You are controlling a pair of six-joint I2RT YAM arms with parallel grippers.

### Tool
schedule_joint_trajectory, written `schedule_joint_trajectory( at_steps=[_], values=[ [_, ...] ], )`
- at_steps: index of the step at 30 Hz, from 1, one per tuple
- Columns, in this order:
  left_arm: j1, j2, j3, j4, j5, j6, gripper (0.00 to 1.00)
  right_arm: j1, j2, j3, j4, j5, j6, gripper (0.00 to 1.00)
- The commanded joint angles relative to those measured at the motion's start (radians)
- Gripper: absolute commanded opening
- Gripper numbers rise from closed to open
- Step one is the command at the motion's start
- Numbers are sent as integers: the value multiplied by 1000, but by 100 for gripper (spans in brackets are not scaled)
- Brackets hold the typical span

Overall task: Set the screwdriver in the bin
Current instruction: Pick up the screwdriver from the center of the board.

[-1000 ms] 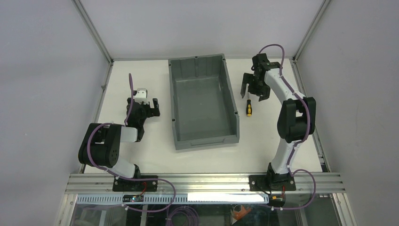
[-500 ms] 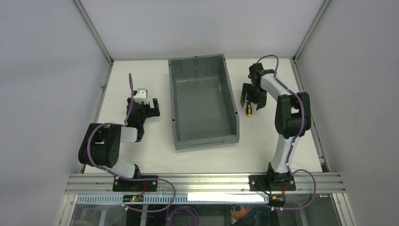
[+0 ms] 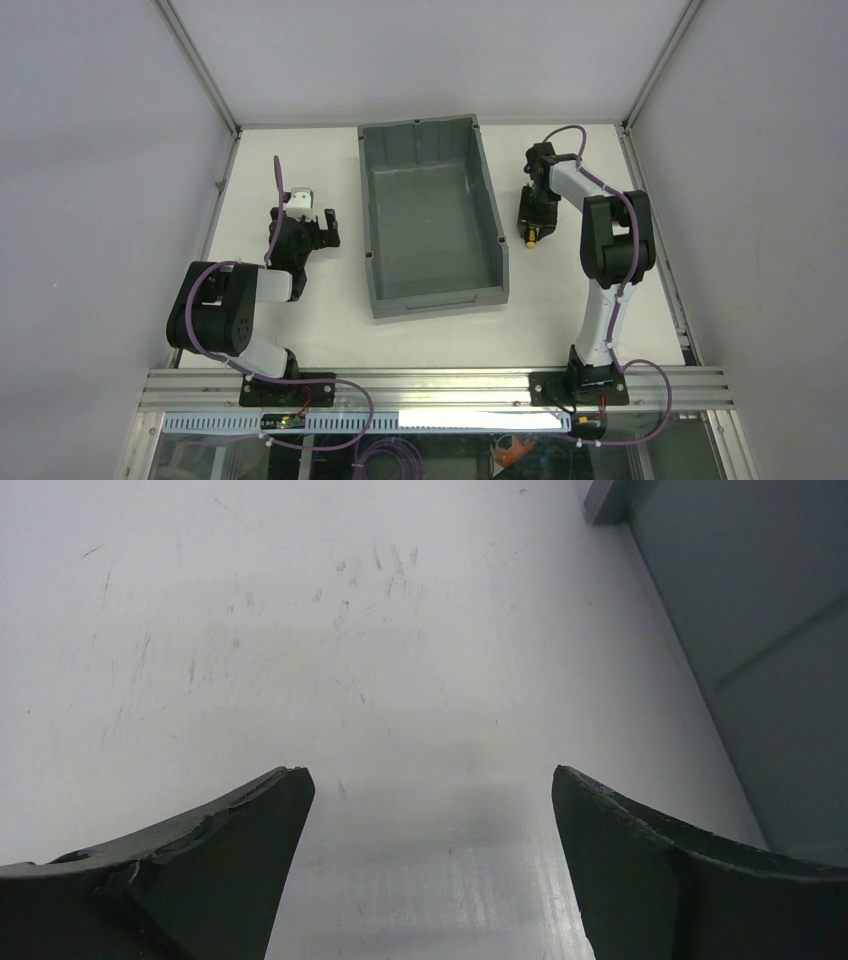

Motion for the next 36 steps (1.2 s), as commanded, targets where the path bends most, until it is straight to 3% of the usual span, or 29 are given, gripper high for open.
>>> schedule_joint_trajectory(
  at_steps=[1, 8, 36],
  values=[
    [10, -29, 1, 28, 16, -7, 99, -6, 4, -2, 26, 17, 3, 41],
    [11, -28, 1, 28, 16, -8, 99, -6, -19, 13, 6, 26, -4, 20],
    [11, -29, 1, 28, 16, -7, 99, 41, -299, 338, -248, 59, -16, 18]
  ],
)
